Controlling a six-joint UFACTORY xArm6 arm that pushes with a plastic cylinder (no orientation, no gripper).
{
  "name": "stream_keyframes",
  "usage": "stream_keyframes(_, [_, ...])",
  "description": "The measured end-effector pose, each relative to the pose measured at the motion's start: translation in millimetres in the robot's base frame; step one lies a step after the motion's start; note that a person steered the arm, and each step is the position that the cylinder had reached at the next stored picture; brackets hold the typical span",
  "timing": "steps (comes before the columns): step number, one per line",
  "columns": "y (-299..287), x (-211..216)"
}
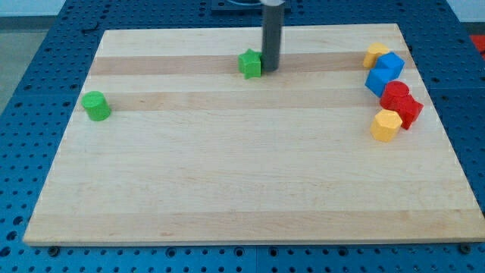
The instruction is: Move the green star left a bit
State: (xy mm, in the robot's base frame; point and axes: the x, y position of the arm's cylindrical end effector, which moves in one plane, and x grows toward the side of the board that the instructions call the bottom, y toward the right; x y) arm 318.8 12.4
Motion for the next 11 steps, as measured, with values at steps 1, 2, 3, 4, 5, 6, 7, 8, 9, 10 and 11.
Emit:
stream_keyframes(1, [-38.6, 25.7])
stream_keyframes(2, [-14.3, 24.9])
stream_keyframes(3, [31.3, 8.1])
stream_keyframes(4, [31.5, 3.3])
stream_keyframes(5, [-9.9, 2.0])
stream_keyframes(6, [-57.9, -1.5])
stream_keyframes(7, [-78.8, -2.7])
stream_keyframes(8, [-83.9, -2.7])
stream_keyframes(9, [-85.7, -2.7])
stream_keyframes(10, [-77.8, -2.7])
stream_keyframes(11, [-60.4, -7.0])
